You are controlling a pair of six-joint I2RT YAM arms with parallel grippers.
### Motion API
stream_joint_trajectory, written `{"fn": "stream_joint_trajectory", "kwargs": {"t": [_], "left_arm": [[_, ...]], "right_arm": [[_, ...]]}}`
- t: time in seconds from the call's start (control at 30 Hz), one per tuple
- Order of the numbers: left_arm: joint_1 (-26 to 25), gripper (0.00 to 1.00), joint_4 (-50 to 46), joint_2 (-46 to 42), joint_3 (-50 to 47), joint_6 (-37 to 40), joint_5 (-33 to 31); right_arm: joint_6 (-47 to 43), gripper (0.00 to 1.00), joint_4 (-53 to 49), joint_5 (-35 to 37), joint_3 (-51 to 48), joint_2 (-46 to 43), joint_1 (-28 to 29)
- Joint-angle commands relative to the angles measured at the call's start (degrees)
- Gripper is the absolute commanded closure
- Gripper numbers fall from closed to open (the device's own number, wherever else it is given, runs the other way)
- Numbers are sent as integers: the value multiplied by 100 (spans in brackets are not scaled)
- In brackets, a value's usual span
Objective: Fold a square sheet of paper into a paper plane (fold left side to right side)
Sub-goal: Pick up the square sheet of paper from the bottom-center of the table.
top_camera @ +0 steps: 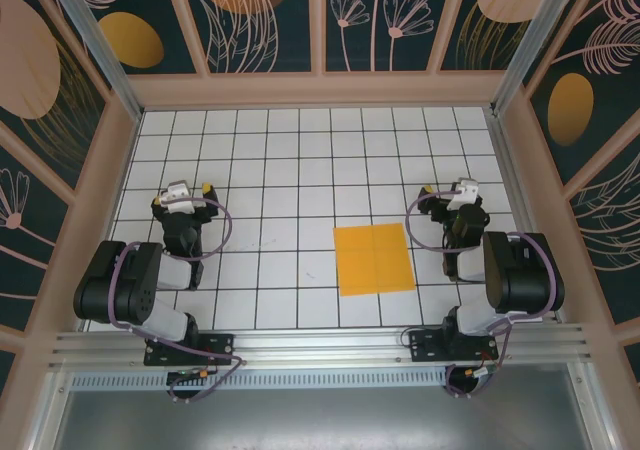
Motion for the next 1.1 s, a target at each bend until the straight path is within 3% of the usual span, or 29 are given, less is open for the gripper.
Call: {"fn": "stream_joint_trajectory", "kwargs": {"t": [0.0,0.83,0.9,1.07], "left_arm": [[37,1,236,43,87,60,94],[32,1,17,-148,125,82,118],[32,2,-471,-527,214,109,170],[26,1,-2338,-1764,626,-449,620]], "right_arm": [[-53,1,279,-86,105,64,-44],[-55,1,290,-71,104,47,-45],[-4,1,-197,168,264,-212,-8],[469,1,-2643,421,1168,-882,11]]}}
